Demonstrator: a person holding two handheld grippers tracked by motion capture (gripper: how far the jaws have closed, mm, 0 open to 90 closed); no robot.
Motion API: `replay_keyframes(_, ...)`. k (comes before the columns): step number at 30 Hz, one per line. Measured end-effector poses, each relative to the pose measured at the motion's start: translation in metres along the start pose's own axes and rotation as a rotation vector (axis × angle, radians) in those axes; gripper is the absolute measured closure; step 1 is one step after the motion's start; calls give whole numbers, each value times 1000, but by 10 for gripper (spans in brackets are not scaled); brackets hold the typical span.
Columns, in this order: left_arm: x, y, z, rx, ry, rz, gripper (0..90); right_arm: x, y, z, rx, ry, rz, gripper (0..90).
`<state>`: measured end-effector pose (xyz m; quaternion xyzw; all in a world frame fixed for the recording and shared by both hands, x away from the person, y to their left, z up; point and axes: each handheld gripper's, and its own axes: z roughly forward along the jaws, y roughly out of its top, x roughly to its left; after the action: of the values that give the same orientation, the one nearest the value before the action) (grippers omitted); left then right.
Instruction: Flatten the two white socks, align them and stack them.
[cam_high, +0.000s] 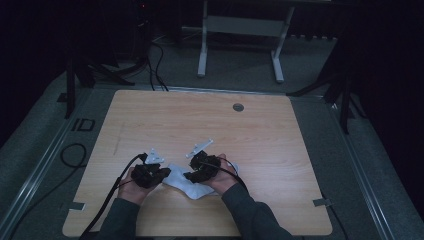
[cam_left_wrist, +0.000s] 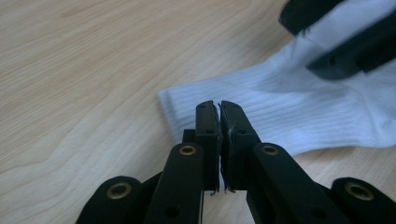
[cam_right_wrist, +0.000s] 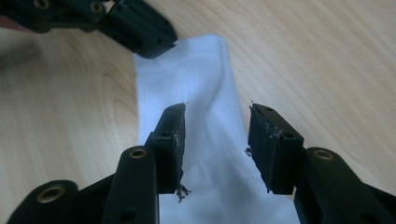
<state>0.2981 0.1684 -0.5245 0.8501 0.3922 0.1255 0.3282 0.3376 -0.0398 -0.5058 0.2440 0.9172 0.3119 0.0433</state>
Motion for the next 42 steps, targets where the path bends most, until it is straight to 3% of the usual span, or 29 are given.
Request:
replay_keyframes(7,-5,-2,19,66,12,25,871,-8,-6,-14,-7,-49,1,554)
replay_keyframes(15,-8,0,25,81,30,33,893,-18,-17,-27,-4,-107,8,576)
replay_keyframes(27,-6,0,26,84,24,29,898,-59,-51,-57,20,-234,115,588)
replay_keyframes(32,-7,0,26,83,21,17,898,-59,-67,-65,26,-236,128,586)
replay_keyframes(42,-7,0,26,87,24,23,897,-42,-110,-81,35,-231,160,532)
